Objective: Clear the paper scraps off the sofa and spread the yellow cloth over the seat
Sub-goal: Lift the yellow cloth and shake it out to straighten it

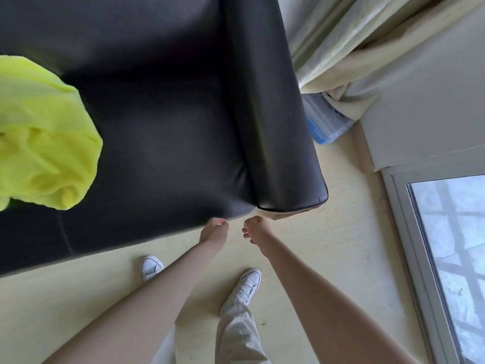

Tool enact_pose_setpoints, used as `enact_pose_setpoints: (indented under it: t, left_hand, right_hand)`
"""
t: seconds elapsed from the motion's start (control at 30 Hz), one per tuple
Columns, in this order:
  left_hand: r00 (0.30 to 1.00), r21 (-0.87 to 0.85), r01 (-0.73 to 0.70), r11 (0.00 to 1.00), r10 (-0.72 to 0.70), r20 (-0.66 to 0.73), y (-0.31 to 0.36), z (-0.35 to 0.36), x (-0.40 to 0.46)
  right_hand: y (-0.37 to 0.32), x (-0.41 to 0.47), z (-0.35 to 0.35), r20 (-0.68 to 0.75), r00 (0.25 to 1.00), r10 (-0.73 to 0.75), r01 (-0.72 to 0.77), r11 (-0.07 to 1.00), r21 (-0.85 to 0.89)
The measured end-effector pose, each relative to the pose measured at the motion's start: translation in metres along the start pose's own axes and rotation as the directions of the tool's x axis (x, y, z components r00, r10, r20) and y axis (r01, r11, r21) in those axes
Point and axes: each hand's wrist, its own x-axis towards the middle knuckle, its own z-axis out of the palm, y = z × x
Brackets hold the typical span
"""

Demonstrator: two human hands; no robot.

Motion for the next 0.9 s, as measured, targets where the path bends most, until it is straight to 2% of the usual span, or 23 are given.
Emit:
enact_pose_setpoints:
  t: [0.1,0.23,0.33,0.43,0.5,0.57,0.63,0.7,0.77,0.83,0.9]
  left_hand:
    - [0.999,-0.037,-0.036,0.999,0.035,-0.039,-0.002,-0.056,-0.008]
    - [0.990,-0.041,-0.116,0.992,0.112,-0.081,0.004,-0.129,-0.014]
    - [0.963,0.039,-0.205,0.978,0.208,-0.169,0.012,-0.189,-0.016]
    - [0.902,0.172,-0.241,0.955,0.286,-0.324,0.013,-0.246,-0.013]
    - [0.831,0.263,-0.276,0.924,0.367,-0.418,0.010,-0.281,-0.006]
    - [0.776,0.411,-0.235,0.881,0.424,-0.466,0.003,-0.313,0.002]
    - [0.746,0.484,-0.170,0.859,0.433,-0.506,-0.001,-0.335,0.008]
    - [0.755,0.472,-0.134,0.871,0.398,-0.521,-0.007,-0.355,0.016]
    - [0.814,0.493,-0.099,0.864,0.356,-0.460,-0.014,-0.368,0.026]
    - [0.865,0.553,-0.083,0.829,0.335,-0.373,-0.022,-0.376,0.033]
    - [0.857,0.642,-0.110,0.759,0.399,-0.325,-0.029,-0.378,0.035]
  right_hand:
    - [-0.034,-0.022,0.038,0.025,0.999,-0.043,0.043,0.999,-0.018]
    - [-0.085,-0.038,0.083,0.048,0.995,-0.089,0.094,0.988,-0.123]
    - [-0.129,-0.046,0.127,0.068,0.989,-0.130,0.140,0.976,-0.165]
    - [-0.168,-0.050,0.176,0.082,0.984,-0.159,0.173,0.962,-0.210]
    - [-0.189,-0.051,0.212,0.083,0.978,-0.191,0.206,0.944,-0.258]
    - [-0.206,-0.055,0.247,0.108,0.972,-0.208,0.231,0.930,-0.287]
    - [-0.216,-0.060,0.271,0.139,0.967,-0.215,0.248,0.920,-0.303]
    - [-0.224,-0.063,0.294,0.163,0.962,-0.221,0.265,0.901,-0.343]
    - [-0.228,-0.065,0.309,0.187,0.959,-0.211,0.270,0.878,-0.396]
    - [-0.229,-0.065,0.320,0.206,0.959,-0.194,0.268,0.856,-0.442]
    - [-0.227,-0.063,0.324,0.210,0.960,-0.184,0.264,0.843,-0.468]
